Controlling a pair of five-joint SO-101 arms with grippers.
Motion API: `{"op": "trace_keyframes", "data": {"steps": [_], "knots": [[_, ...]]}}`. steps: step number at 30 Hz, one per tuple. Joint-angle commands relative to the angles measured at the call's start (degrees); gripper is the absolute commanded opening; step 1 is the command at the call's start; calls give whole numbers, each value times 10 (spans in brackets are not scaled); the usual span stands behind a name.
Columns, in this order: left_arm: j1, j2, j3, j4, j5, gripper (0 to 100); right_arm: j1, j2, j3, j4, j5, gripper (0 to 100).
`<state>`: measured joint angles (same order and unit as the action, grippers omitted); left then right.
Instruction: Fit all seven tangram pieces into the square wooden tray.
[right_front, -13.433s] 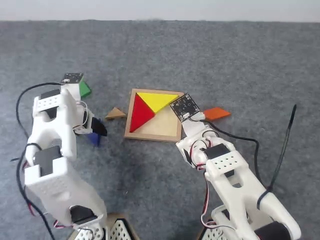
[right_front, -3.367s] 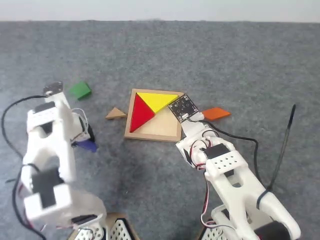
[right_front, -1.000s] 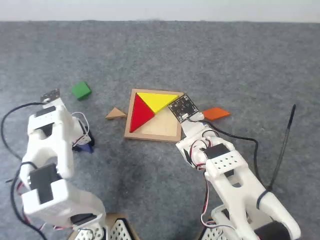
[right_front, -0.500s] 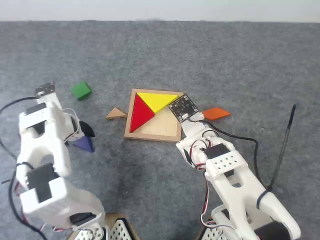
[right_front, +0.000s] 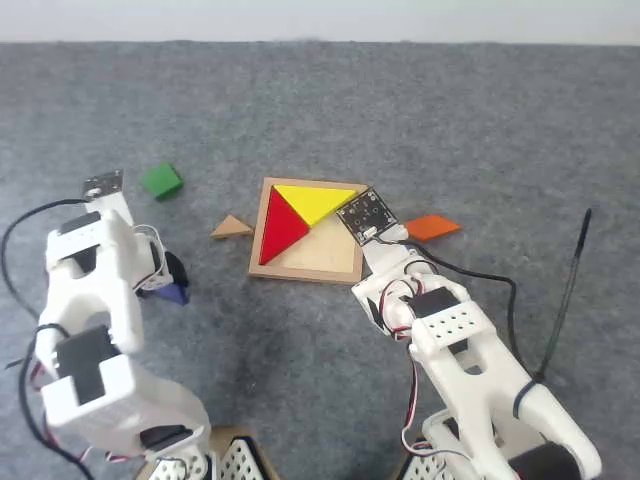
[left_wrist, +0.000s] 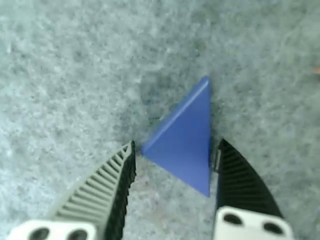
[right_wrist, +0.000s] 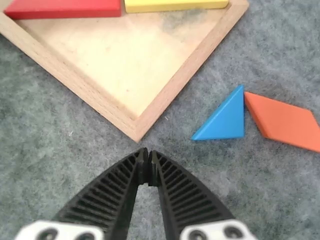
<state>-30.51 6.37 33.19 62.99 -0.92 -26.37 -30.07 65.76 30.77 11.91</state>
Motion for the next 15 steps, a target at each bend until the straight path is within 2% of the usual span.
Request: {"op": "trace_keyframes", "data": {"steps": [1, 8, 15], "knots": [[14, 7, -16, 5, -4, 242, -3, -7, -5, -7, 7, 9], [1, 110, -116, 81, 10, 242, -3, -7, -4, -7, 7, 9], [3, 72, -77, 54, 11, 228, -3, -7, -4, -7, 7, 9]]}}
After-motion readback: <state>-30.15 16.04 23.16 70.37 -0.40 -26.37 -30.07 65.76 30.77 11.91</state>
